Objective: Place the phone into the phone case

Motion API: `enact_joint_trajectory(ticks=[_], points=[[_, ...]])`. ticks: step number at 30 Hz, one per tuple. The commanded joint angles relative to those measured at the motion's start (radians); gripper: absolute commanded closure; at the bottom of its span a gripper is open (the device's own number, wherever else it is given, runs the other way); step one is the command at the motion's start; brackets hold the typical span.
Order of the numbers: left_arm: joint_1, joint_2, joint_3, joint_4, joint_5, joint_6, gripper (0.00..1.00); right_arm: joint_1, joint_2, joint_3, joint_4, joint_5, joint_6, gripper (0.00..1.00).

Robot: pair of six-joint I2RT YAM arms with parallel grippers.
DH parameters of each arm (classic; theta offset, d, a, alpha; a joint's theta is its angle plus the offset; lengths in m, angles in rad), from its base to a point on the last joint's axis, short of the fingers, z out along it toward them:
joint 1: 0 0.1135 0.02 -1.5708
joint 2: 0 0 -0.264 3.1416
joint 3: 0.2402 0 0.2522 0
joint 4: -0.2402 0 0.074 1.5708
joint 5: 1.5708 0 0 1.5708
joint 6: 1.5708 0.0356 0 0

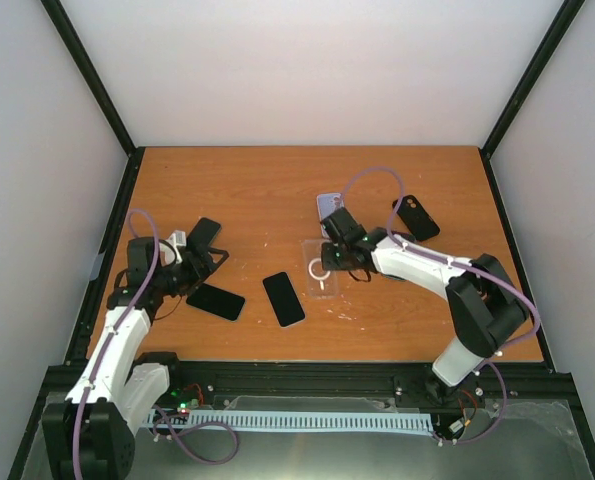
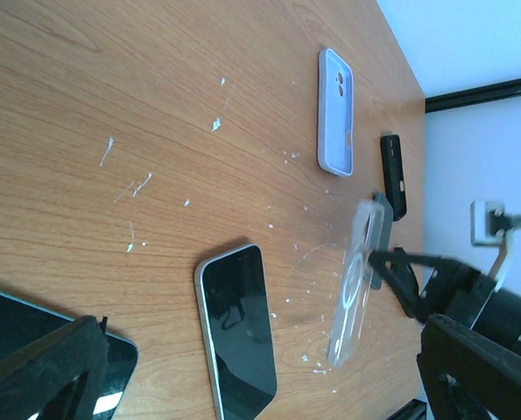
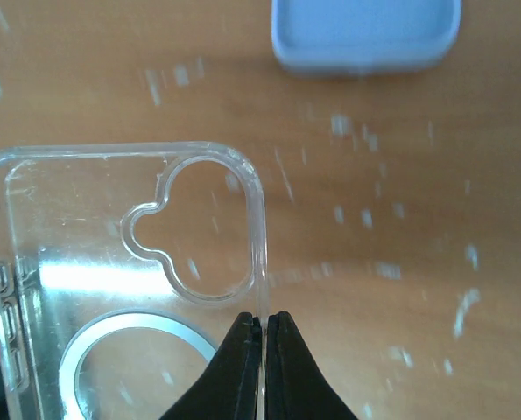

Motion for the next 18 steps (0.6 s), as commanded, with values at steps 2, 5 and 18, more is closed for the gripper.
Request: enact_joint_trajectory(ticks=[2, 5, 18], points=[[0.006, 0.018, 0.006, 0.029, 0.002, 0.009, 0.01, 0.054, -0.082, -0.121, -0.093, -0.047, -0.131, 0.97], [0.006, 0.022, 0.006, 0.026, -0.012, 0.005, 0.01, 0.066, -0.074, -0.148, -0.092, -0.057, -0.145, 0.97], [0.006, -0.019, 0.032, -0.035, -0.049, 0.006, 0.0, 0.194, -0.017, -0.036, -0.133, -0.05, -0.078, 0.63]])
